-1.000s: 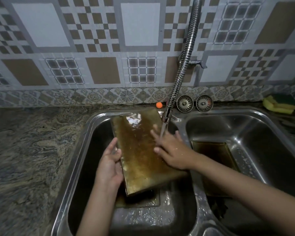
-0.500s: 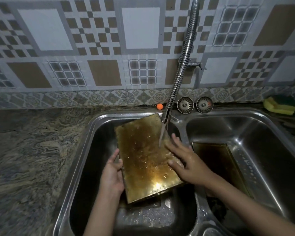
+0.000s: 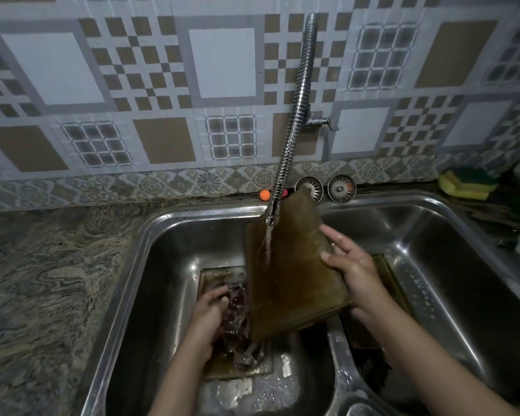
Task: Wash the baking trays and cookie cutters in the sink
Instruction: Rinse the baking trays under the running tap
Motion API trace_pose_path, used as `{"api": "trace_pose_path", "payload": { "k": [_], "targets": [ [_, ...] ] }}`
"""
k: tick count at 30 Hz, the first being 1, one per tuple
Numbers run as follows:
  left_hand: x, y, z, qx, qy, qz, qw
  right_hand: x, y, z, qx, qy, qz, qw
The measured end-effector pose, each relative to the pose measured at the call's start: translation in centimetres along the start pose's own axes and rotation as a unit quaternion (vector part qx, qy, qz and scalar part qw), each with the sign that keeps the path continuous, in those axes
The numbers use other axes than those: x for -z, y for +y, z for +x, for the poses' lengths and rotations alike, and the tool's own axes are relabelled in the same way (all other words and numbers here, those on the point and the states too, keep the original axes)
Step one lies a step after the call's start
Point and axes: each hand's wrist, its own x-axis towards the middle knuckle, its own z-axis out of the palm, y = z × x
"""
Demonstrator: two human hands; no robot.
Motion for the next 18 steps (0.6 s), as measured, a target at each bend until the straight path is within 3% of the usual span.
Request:
{"api": "trace_pose_path", "payload": {
  "k": [4,7,11,15,18],
  "targets": [
    [2.2,-2.0,2.5,0.011,0.074,0.169,0.983,2.6,-4.8,-0.4,0.092,0.086,-0.071,0.989],
    [3.1,-3.0,3.5,0.047,0.067,0.240,0.967,5.4,-7.4,0.2,0.153,0.133,-0.196,0.960],
    [2.9,-3.7,3.7,0.066,0.045,0.279,0.957,8.5,-5.8,1.6,0.139,0.154,-0.464,0.861],
    [3.7,-5.4,5.0,0.036,0.088,0.364,0.927,11.1,-0.4,2.5,0.087,0.079,-0.678,0.726],
    [3.6,-5.8,5.0,0.019,0.095,0.384,0.918,12.1,3.4,2.8,0.047,0.061,-0.702,0.708]
  ]
}}
